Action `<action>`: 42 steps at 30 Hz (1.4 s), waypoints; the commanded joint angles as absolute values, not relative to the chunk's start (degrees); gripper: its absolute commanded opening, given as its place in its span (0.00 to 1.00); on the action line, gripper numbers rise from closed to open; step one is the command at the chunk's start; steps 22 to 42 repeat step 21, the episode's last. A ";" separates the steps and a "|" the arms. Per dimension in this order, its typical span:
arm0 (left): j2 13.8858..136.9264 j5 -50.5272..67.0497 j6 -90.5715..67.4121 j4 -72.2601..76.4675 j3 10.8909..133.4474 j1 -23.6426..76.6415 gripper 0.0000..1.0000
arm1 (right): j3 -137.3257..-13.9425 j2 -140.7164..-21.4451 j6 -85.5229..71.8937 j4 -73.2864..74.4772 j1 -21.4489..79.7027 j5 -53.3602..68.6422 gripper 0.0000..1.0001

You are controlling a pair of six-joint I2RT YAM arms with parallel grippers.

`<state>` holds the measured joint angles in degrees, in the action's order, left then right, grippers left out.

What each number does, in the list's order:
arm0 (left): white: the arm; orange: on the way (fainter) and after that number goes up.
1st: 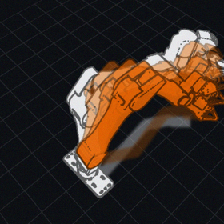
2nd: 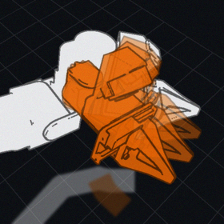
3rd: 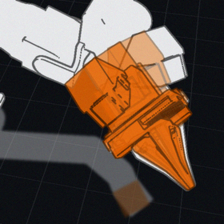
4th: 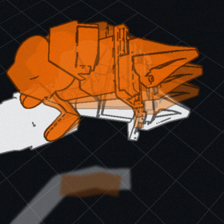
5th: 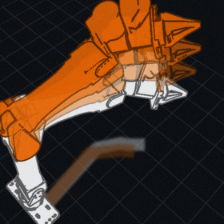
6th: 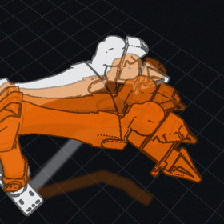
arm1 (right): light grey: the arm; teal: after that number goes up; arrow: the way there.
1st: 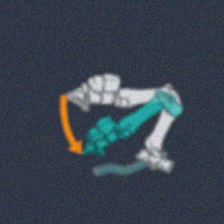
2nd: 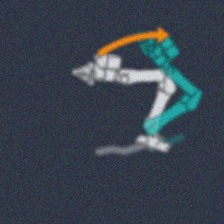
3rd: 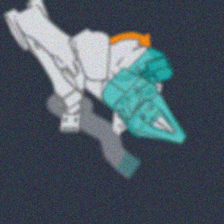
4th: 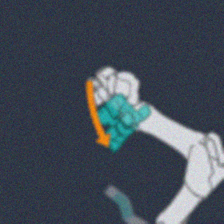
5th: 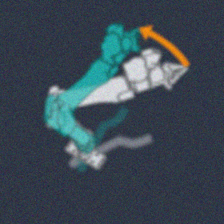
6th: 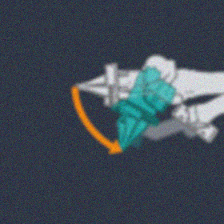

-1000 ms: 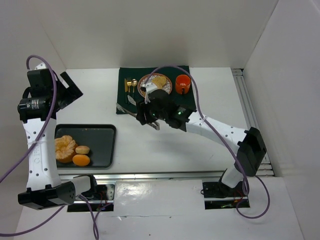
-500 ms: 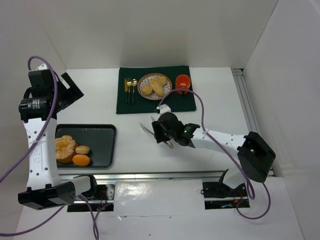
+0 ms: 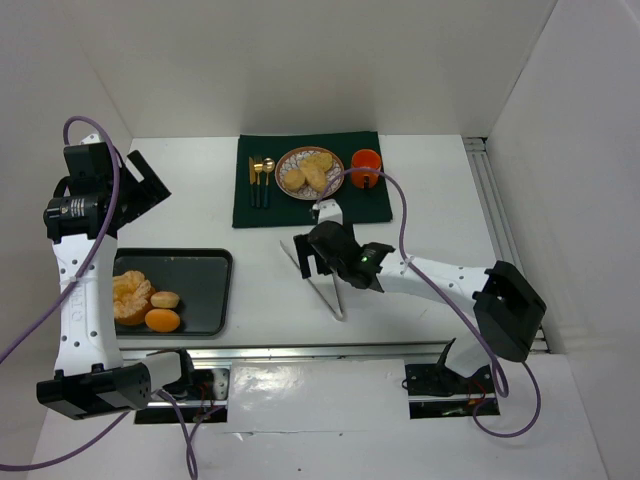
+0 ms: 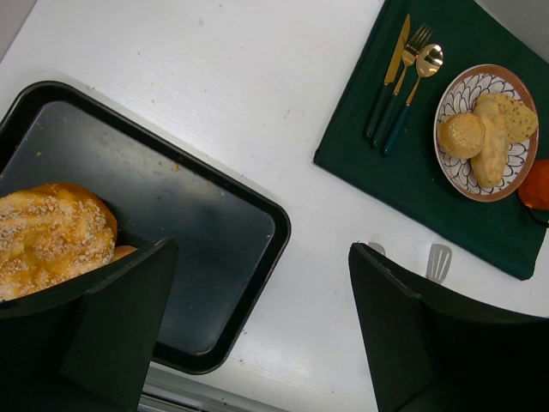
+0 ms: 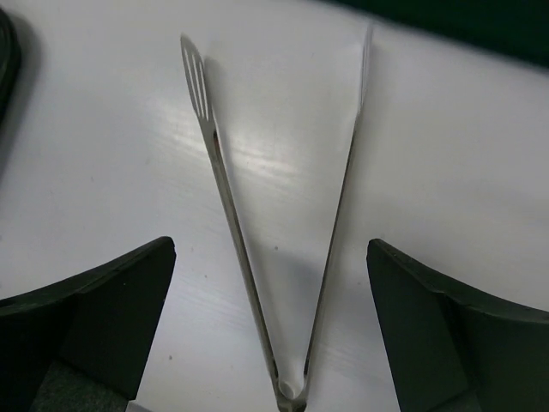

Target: Place the bread

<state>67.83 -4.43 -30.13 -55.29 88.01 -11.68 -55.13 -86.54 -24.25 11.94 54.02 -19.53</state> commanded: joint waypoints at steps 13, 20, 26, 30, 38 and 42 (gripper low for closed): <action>69.60 1.67 -29.36 -51.50 86.92 -10.11 0.94 | -62.50 -78.59 -37.87 34.37 39.04 -39.47 1.00; 72.15 1.67 -29.36 -51.50 86.92 -5.90 0.94 | -53.89 -73.39 -39.55 33.84 31.83 -34.46 1.00; 72.16 2.19 -29.36 -50.89 86.92 -5.37 0.94 | -53.09 -72.61 -39.55 33.84 31.12 -33.93 1.00; 72.16 2.19 -29.36 -50.89 86.92 -5.37 0.94 | -53.09 -72.61 -39.55 33.84 31.12 -33.93 1.00; 72.16 2.19 -29.36 -50.89 86.92 -5.37 0.94 | -53.09 -72.61 -39.55 33.84 31.12 -33.93 1.00; 72.16 2.19 -29.36 -50.89 86.92 -5.37 0.94 | -53.09 -72.61 -39.55 33.84 31.12 -33.93 1.00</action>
